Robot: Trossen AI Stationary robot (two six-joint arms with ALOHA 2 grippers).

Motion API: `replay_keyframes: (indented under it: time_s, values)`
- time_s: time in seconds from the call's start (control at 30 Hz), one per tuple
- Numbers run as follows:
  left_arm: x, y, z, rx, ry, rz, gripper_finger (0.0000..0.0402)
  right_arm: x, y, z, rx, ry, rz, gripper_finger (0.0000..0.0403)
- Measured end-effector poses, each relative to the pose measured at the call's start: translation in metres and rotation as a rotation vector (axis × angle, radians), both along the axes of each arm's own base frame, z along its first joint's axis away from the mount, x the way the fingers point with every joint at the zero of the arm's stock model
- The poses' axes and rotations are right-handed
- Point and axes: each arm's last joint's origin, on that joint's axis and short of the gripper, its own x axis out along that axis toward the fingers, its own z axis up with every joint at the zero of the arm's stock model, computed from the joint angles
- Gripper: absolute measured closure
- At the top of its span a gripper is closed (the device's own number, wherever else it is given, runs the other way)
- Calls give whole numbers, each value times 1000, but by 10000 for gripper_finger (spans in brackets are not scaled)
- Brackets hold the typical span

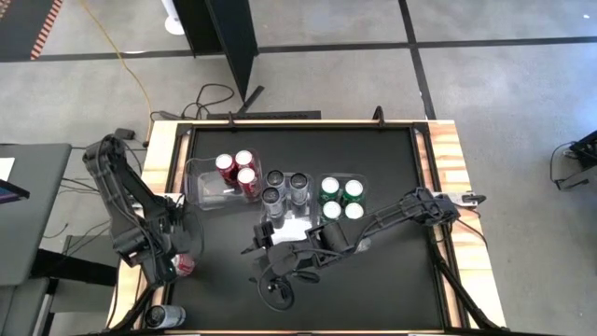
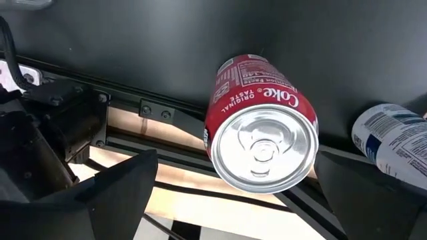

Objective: Sort soda cans
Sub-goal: Put the red soda can into the left transparent bin

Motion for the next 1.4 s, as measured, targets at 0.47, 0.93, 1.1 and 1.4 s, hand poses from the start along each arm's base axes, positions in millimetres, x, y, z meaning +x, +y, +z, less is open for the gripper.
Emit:
replay_keyframes:
  time_s: [0.47,0.93,1.1,1.4]
  values:
    - [4,-9,-9,53,13,-6,1,-3,8,0,0,2,17,74]
    - [5,-11,-48,18,29,-5,1,-7,14,-2,1,23,26,74]
    - [6,-12,-57,12,-12,-45,3,-8,15,-2,3,32,24,74]
    - [4,-10,-71,-9,8,-54,71,-8,14,-2,16,34,16,74]
